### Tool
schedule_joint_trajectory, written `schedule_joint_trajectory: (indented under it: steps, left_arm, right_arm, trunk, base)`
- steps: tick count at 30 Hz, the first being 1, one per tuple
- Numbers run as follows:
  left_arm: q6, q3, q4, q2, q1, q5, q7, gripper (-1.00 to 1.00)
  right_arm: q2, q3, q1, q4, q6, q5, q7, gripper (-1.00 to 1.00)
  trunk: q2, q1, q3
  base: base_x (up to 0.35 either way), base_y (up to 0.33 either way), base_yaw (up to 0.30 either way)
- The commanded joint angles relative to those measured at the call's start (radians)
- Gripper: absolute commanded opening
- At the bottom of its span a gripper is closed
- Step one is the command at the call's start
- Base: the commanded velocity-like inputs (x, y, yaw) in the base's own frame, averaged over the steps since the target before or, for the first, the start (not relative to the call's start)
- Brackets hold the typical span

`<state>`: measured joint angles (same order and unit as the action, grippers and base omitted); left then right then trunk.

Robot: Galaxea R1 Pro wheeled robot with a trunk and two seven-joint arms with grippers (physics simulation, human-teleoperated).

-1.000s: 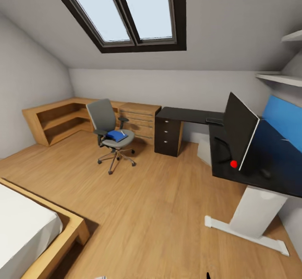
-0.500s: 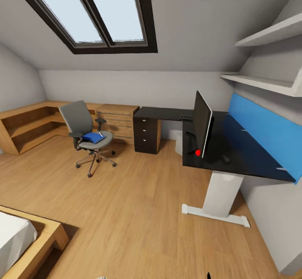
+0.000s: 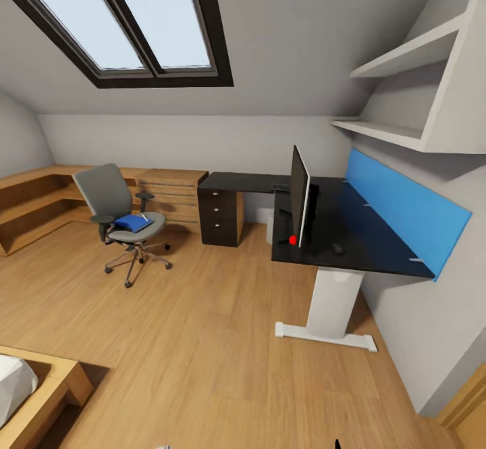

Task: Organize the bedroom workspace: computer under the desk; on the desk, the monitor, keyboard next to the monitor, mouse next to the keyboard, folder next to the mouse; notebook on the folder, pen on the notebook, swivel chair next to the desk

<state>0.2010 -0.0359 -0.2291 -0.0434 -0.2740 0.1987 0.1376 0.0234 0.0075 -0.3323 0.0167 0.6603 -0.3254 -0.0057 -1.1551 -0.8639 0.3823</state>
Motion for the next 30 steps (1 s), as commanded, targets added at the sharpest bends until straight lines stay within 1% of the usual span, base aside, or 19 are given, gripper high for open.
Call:
schedule_joint_trajectory:
  steps: [1, 6, 8, 9, 16, 17, 18, 19, 20, 22, 23, 24, 25, 26, 28, 29, 30]
  left_arm:
    - [0.004, -0.004, 0.001, 0.0, -0.001, 0.007, 0.003, 1.0]
    - [0.006, -0.004, -0.001, 0.0, -0.001, 0.009, 0.002, 1.0]
    - [0.007, -0.004, -0.001, 0.0, -0.001, 0.009, 0.003, 1.0]
    - [0.012, 0.0, -0.001, 0.0, -0.001, 0.013, 0.004, 1.0]
    - [0.013, 0.0, -0.002, -0.001, -0.001, 0.015, 0.005, 1.0]
    - [-0.023, -0.002, -0.255, -0.007, -0.001, 0.015, 0.006, 1.0]
    - [-0.055, -0.002, -0.322, -0.011, -0.001, 0.014, 0.006, 1.0]
    - [-0.077, -0.002, -0.358, -0.014, -0.001, 0.014, 0.006, 1.0]
    - [-0.135, -0.002, -0.436, -0.019, -0.001, 0.013, 0.009, 1.0]
    - [-0.204, -0.002, -0.521, -0.022, -0.001, 0.012, 0.015, 1.0]
    - [-0.281, -0.002, -0.61, -0.025, -0.001, 0.013, 0.025, 1.0]
    - [-0.328, -0.002, -0.666, -0.026, -0.001, 0.013, 0.032, 1.0]
    - [-0.41, -0.001, -0.762, -0.028, -0.001, 0.013, 0.045, 1.0]
    - [-0.515, -0.003, -0.883, -0.03, -0.001, 0.013, 0.062, 1.0]
    - [-0.567, -0.004, -0.941, -0.03, -0.001, 0.014, 0.068, 1.0]
    - [-0.618, -0.006, -1.016, -0.031, -0.001, 0.015, 0.074, 1.0]
    - [-0.628, -0.006, -1.04, -0.031, -0.001, 0.015, 0.075, 1.0]
  right_arm:
    - [0.001, 0.001, -0.001, -0.001, 0.002, -0.001, -0.001, 1.0]
    - [0.003, 0.003, -0.001, -0.002, 0.003, -0.001, 0.0, 1.0]
    - [0.002, 0.003, -0.001, -0.003, 0.003, -0.001, 0.0, 1.0]
    - [-0.004, 0.003, -0.001, -0.004, 0.038, 0.0, 0.0, 1.0]
    - [0.0, 0.002, -0.001, -0.007, 0.114, -0.002, 0.0, 1.0]
    - [0.022, -0.008, -0.002, 0.071, 0.146, -0.008, -0.02, 1.0]
    - [0.03, -0.009, -0.003, 0.133, 0.145, -0.008, -0.033, 1.0]
    - [0.033, -0.009, -0.003, 0.168, 0.143, -0.008, -0.042, 1.0]
    - [0.038, -0.01, -0.003, 0.245, 0.136, -0.009, -0.067, 1.0]
    - [0.042, -0.011, -0.003, 0.328, 0.117, -0.009, -0.105, 1.0]
    - [0.045, -0.011, -0.003, 0.42, 0.081, -0.009, -0.152, 1.0]
    - [0.046, -0.011, -0.004, 0.482, 0.042, -0.007, -0.185, 1.0]
    - [0.048, -0.009, -0.003, 0.594, -0.039, -0.006, -0.241, 1.0]
    - [0.05, -0.008, -0.003, 0.767, -0.204, -0.004, -0.31, 1.0]
    - [0.051, -0.008, -0.004, 0.877, -0.335, -0.004, -0.343, 1.0]
    - [0.051, -0.008, -0.008, 1.028, -0.549, -0.003, -0.373, 1.0]
    - [0.051, -0.009, -0.011, 1.073, -0.619, -0.003, -0.379, 1.0]
  trunk:
    - [-0.001, 0.0, 0.001]
    - [-0.001, 0.0, 0.001]
    - [0.013, 0.008, -0.005]
    - [0.02, 0.012, -0.008]
    - [0.069, 0.038, -0.03]
    - [0.076, 0.042, -0.033]
    - [0.083, 0.046, -0.037]
    - [0.09, 0.05, -0.04]
    - [0.097, 0.054, -0.043]
    - [0.111, 0.061, -0.049]
    - [0.118, 0.065, -0.052]
    - [0.125, 0.069, -0.055]
    - [0.132, 0.073, -0.058]
    - [0.139, 0.077, -0.062]
    - [0.153, 0.084, -0.068]
    - [0.16, 0.088, -0.071]
    - [0.167, 0.092, -0.074]
  base:
    - [-0.005, -0.032, -0.002]
    - [-0.002, -0.015, -0.001]
    - [-0.001, -0.006, 0.0]
    - [0.0, -0.001, 0.0]
    - [0.0, 0.0, 0.0]
    - [0.0, 0.0, 0.0]
    - [0.0, 0.0, 0.0]
    - [0.0, 0.0, 0.0]
    - [0.0, 0.0, 0.0]
    - [0.0, 0.0, 0.0]
    - [0.0, 0.0, 0.0]
    - [0.0, 0.0, 0.0]
    - [0.0, 0.0, 0.0]
    - [0.0, 0.0, 0.0]
    - [0.0, 0.0, 0.0]
    - [0.0, 0.0, 0.0]
    - [0.0, 0.0, 0.0]
